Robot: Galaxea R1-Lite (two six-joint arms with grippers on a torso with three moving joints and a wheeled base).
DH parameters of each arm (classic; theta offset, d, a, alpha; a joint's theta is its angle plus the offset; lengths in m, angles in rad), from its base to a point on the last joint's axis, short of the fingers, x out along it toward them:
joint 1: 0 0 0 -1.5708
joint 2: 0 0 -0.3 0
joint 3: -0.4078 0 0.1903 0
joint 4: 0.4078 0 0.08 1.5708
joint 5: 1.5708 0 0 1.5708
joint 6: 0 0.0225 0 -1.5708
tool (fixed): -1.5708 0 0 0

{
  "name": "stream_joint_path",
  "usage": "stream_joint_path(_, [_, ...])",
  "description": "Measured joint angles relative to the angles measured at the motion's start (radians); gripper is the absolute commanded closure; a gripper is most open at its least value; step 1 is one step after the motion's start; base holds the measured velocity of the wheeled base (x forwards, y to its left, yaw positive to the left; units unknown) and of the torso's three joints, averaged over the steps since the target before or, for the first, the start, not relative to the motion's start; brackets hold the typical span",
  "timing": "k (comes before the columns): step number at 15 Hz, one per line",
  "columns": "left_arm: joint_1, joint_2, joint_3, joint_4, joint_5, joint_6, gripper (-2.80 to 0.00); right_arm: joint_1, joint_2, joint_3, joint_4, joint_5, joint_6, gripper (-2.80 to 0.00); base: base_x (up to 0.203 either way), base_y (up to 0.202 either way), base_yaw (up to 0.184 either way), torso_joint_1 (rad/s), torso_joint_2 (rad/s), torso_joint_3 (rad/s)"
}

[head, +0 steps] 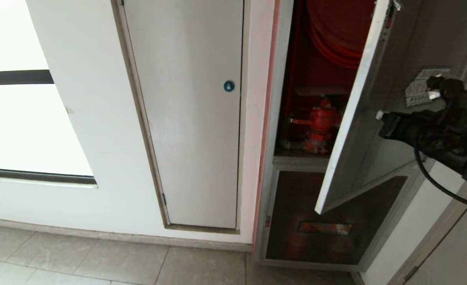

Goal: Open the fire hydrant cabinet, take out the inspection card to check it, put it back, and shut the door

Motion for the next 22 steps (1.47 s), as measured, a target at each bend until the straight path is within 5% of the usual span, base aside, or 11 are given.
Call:
stream_joint_path(5, [0.000,0.000,0.000,0.000,0.000,0.000,0.00,0.021,0.158,-0.134,0.004,-0.068,-0.145,0.00,0.000,0.000,0.000,0.000,0.00,0.000])
stream_joint_path(10, [0.000,0.000,0.000,0.000,0.000,0.000,0.00,0.033,0.084,0.005,0.004,-0.069,-0.149,0.00,0.000,0.000,0.000,0.000,0.00,0.000])
stream_joint_path(16, [0.000,0.000,0.000,0.000,0.000,0.000,0.00,0.069,-0.229,0.310,0.001,-0.068,-0.150,0.00,0.000,0.000,0.000,0.000,0.00,0.000])
stream_joint_path(22, [0.000,0.000,0.000,0.000,0.000,0.000,0.00,0.124,-0.764,0.588,0.010,-0.080,-0.220,0.00,0.000,0.000,0.000,0.000,0.00,0.000])
